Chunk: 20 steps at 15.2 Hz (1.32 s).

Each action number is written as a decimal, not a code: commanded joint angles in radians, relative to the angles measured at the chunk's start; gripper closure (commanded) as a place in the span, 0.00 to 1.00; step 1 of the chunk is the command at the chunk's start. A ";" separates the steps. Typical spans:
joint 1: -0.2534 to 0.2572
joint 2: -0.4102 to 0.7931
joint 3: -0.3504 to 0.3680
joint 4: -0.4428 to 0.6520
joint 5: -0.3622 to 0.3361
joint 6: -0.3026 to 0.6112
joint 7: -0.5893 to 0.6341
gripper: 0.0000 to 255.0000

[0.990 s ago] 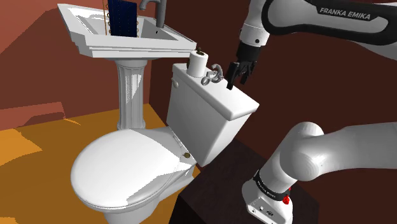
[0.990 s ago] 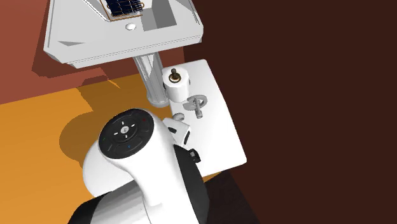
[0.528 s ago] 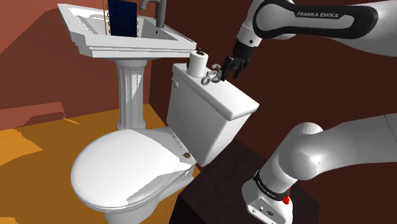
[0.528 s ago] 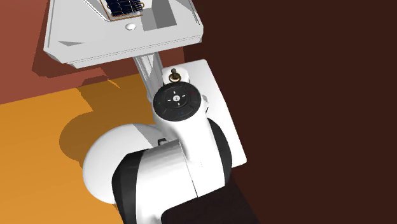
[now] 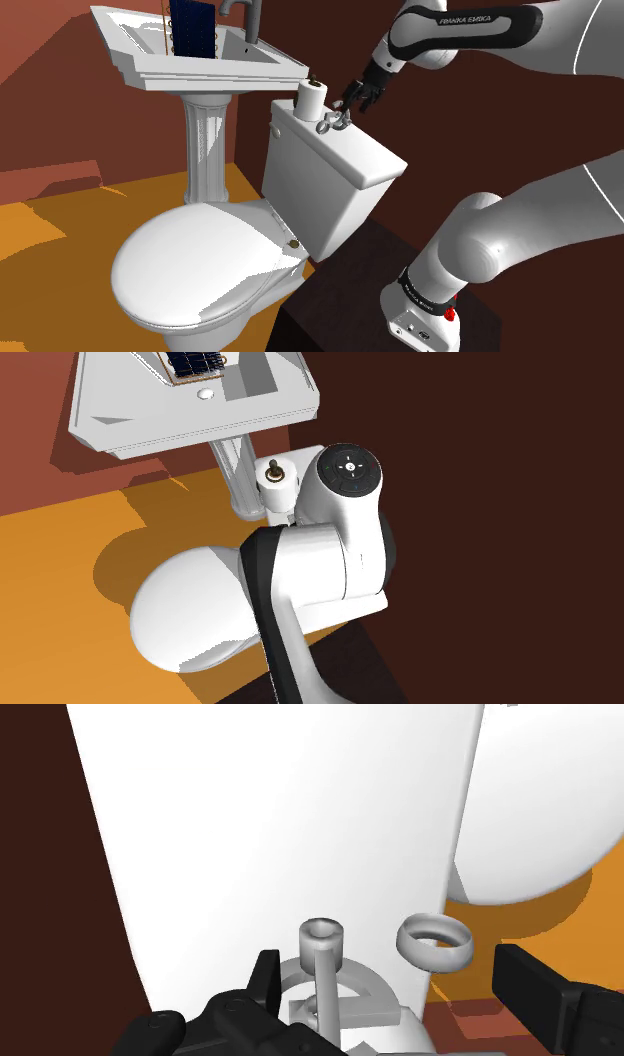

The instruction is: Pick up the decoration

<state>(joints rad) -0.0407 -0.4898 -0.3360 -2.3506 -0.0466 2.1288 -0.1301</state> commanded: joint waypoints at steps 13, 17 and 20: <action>0.022 0.109 -0.082 -0.028 0.069 0.190 -0.087 1.00; 0.022 0.109 -0.083 -0.027 0.069 0.189 -0.087 1.00; 0.022 0.109 -0.083 -0.027 0.069 0.189 -0.087 1.00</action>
<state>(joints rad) -0.0188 -0.3807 -0.4187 -2.3771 0.0224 2.3178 -0.2171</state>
